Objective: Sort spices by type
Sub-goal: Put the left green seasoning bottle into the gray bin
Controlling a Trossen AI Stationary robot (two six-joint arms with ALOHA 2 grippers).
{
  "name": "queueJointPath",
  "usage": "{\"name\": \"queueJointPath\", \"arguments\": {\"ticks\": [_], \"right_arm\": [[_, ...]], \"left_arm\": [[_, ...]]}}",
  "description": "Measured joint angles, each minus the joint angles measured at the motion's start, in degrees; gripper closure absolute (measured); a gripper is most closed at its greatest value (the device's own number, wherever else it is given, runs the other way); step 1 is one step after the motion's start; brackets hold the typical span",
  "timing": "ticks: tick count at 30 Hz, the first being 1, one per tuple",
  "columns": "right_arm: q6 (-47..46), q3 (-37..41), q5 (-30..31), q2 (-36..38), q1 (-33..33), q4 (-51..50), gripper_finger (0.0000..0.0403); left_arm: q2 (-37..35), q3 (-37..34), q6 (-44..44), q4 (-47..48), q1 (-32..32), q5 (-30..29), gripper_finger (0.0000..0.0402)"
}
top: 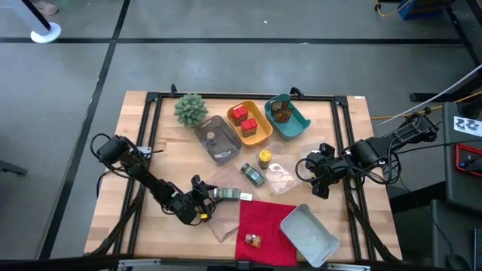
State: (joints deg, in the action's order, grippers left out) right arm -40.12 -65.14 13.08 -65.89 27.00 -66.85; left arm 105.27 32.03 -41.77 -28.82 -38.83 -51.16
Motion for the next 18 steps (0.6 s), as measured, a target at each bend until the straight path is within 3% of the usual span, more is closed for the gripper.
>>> {"name": "queueJointPath", "arguments": {"ticks": [7,15,18], "right_arm": [[0.03,0.00,0.00,0.00,0.00,1.70,0.0148],[0.12,0.00,0.00,0.00,-0.01,2.86,0.0148],[0.13,0.00,0.00,0.00,0.00,2.89,0.0148]], "left_arm": [[0.00,0.00,7.28,-0.18,0.00,2.85,0.0144],[0.00,0.00,9.24,-0.70,0.00,2.98,0.0209],[0.00,0.00,9.06,-0.88,0.00,2.98,0.0210]]}}
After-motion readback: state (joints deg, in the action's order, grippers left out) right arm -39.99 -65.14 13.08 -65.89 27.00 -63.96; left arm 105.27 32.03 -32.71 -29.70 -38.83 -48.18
